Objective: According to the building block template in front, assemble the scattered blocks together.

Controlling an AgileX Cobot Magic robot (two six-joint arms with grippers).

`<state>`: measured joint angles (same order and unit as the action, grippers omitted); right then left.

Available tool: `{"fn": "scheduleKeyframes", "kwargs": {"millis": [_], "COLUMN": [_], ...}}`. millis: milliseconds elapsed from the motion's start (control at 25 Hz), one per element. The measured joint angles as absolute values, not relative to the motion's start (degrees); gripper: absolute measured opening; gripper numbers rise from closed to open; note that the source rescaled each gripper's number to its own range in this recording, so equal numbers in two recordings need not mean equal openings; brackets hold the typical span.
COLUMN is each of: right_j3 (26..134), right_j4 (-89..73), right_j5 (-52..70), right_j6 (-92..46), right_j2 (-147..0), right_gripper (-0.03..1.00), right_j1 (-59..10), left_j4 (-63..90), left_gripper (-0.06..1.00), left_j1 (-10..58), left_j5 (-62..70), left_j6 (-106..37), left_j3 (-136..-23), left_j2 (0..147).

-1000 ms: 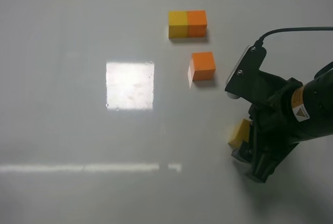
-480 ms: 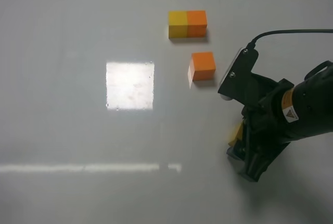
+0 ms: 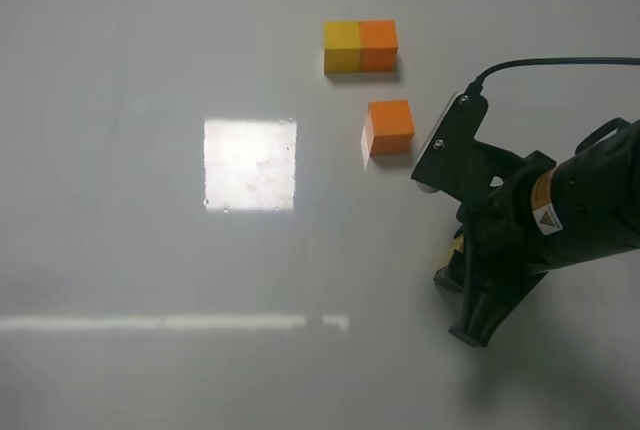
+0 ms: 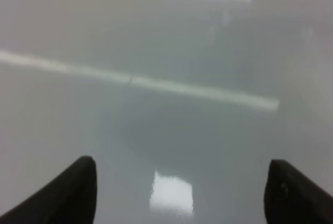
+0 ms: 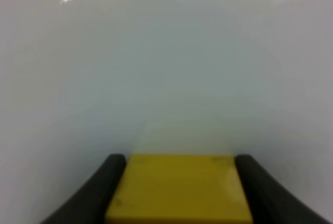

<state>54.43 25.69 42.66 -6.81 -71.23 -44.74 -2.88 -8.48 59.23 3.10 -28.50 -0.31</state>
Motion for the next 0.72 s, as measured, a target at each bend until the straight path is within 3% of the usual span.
{"fn": "scheduleKeyframes", "kwargs": {"millis": [200,400,720], "right_j3": [56.3,65.5,71.6], "right_j4": [23.7,21.1,25.1], "right_j5": [48.5,57.4,60.7], "right_j6": [-10.6,-17.0,-21.7], "right_j2": [-70.6,-68.8,-69.1], "right_gripper": [0.01,0.01,0.01], "right_j1": [-44.7,-46.1,-50.2], "left_j4": [-2.9,-2.9,-2.9], "left_gripper": [0.77,0.77,0.77], "left_j1": [-8.5,-8.5,-8.5], "left_j5": [59.2,59.2,59.2], "left_j6": [3.1,3.1,3.1], "left_j3": [-28.5,-28.5,-28.5], "left_j2": [-0.3,-0.3,-0.3]}}
